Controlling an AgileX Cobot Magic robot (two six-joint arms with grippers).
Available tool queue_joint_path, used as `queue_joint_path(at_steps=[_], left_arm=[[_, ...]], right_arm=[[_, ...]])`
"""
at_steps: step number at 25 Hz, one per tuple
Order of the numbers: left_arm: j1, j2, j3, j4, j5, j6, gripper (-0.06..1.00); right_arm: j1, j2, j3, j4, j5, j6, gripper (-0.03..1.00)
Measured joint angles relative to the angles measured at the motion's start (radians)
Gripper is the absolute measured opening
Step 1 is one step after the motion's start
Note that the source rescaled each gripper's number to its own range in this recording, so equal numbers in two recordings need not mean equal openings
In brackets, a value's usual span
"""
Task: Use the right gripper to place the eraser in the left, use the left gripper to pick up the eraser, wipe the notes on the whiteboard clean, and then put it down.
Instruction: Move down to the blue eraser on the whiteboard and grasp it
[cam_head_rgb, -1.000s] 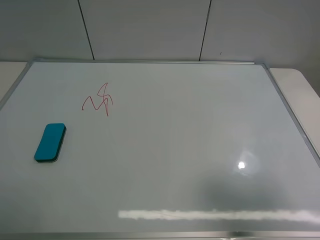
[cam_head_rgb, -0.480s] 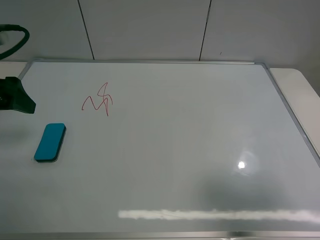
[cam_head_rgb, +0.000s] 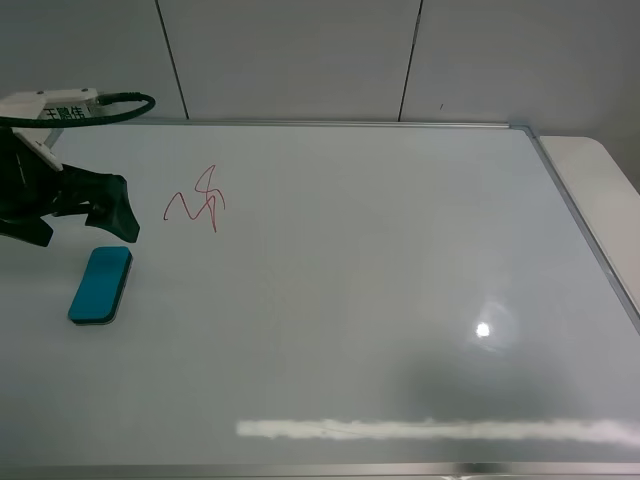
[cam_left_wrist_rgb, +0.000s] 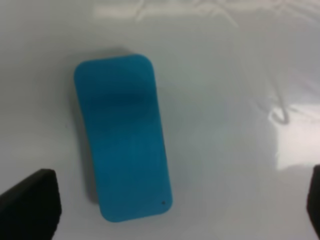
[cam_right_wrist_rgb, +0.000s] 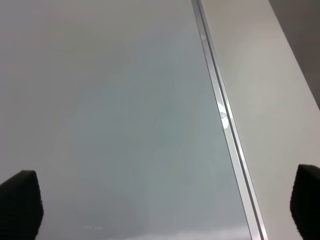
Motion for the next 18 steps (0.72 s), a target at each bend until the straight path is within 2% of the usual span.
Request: queue_joint_path(at_steps=[6,13,18], left_arm=[[0.0,0.104,0.0,0.024,-0.065,-0.022,1.0],[0.0,0.19,0.0,0.172,-0.078,-0.137,1.0],[0.0,0.224,-0.001,0.187,-0.097,-0.14,1.0]], right_arm=[[0.0,0.0,0.0,0.0,0.0,0.0,1.0],[0.0,0.0,0.0,0.0,0.0,0.0,1.0],[0.0,0.0,0.0,0.0,0.0,0.0,1.0]])
